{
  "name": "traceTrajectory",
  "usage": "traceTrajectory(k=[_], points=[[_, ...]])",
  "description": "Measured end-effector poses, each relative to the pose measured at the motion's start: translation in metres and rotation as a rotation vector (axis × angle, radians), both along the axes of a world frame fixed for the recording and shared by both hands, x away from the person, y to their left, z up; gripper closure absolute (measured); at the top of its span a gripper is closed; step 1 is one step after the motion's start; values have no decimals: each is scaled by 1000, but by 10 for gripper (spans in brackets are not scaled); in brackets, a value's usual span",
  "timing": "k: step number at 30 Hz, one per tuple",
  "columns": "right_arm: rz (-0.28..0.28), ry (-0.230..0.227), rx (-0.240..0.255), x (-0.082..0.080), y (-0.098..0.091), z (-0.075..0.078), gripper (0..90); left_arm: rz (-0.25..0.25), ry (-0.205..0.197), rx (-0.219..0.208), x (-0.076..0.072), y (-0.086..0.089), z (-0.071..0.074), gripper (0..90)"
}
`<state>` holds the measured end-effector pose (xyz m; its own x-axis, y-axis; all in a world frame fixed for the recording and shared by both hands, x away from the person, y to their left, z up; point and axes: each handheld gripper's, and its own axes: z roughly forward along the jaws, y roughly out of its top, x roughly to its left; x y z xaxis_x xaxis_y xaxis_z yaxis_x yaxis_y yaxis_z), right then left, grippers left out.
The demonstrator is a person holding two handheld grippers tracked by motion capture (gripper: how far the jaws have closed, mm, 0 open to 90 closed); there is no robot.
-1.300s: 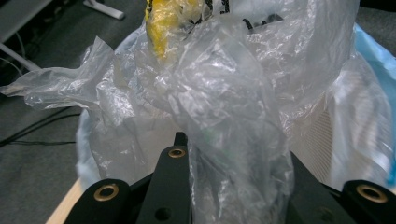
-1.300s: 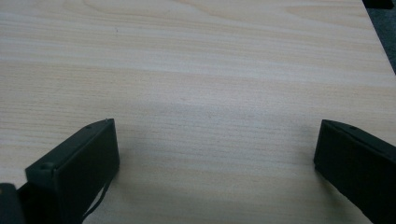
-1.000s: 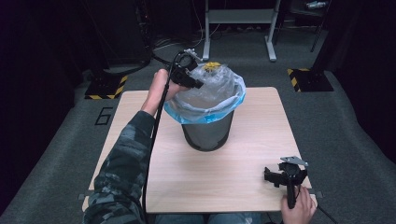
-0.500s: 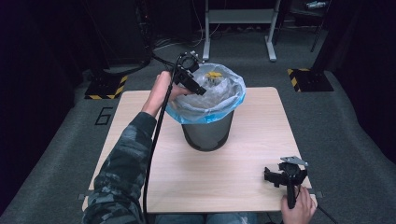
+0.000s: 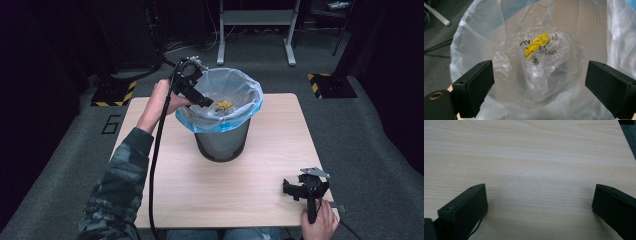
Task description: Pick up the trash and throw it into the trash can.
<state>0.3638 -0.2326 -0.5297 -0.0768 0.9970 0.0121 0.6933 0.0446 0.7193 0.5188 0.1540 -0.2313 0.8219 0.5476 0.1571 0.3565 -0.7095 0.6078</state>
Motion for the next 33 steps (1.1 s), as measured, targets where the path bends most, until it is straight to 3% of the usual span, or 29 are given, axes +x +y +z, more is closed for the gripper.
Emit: traceTrajectory(k=[3, 12, 21, 33], points=[[2, 1, -3, 0, 0, 0, 0, 5, -19, 15, -12, 9, -4, 68], [2, 1, -3, 0, 0, 0, 0, 15, -57, 2, -42, 40, -16, 55], [2, 1, -3, 0, 0, 0, 0, 32, -52, -6, -59, 62, -31, 54], [2, 1, -3, 0, 0, 0, 0, 108, -39, -52, -80, 104, -73, 56]])
